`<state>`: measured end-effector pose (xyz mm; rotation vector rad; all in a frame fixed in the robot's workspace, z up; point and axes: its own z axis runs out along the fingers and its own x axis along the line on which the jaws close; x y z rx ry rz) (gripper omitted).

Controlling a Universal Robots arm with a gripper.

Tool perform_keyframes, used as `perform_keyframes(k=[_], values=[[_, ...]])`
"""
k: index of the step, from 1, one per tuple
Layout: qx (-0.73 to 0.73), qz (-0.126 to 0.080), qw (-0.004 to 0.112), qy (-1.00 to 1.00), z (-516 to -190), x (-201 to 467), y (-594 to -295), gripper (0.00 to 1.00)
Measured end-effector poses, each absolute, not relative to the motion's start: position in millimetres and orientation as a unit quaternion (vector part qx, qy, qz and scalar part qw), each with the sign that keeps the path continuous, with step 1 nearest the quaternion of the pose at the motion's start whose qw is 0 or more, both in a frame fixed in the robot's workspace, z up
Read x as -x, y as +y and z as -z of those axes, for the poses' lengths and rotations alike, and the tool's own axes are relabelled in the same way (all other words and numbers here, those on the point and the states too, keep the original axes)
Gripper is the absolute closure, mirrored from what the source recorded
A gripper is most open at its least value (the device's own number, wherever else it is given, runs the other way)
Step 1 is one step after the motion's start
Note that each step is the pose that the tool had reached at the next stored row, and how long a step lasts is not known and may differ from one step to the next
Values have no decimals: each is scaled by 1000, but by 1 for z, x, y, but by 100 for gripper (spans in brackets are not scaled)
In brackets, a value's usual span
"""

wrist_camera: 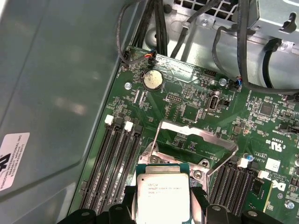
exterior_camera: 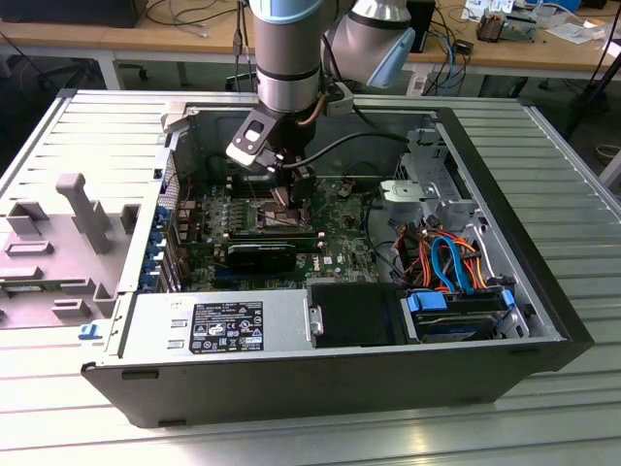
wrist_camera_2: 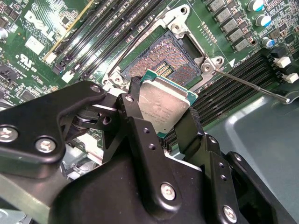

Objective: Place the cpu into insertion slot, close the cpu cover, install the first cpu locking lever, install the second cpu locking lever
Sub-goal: 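Place the cpu into insertion slot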

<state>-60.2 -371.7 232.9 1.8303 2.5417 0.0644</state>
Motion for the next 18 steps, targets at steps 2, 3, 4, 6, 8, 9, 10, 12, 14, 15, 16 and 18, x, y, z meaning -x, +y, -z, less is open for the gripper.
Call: perform_keyframes(k=[2,3,4,6,8,9,10,12,14,15,16,18], values=[[-585,-21,4,811,-233,60,-372,45],[-585,-21,4,811,-233,60,-372,45],[-585,-21,4,811,-233,60,-372,45],[-586,-21,4,810,-233,60,-372,45],[-586,-21,4,810,-233,60,-372,45],[-586,-21,4,810,-232,60,-372,45],[-587,-21,4,810,-232,60,-372,45],[-587,-21,5,809,-232,60,-372,45],[-587,-21,5,809,-232,60,-372,45],[-588,-21,5,809,-232,60,-372,45],[-588,-21,4,809,-232,60,-372,45],[-588,-21,5,808,-232,60,-372,45]])
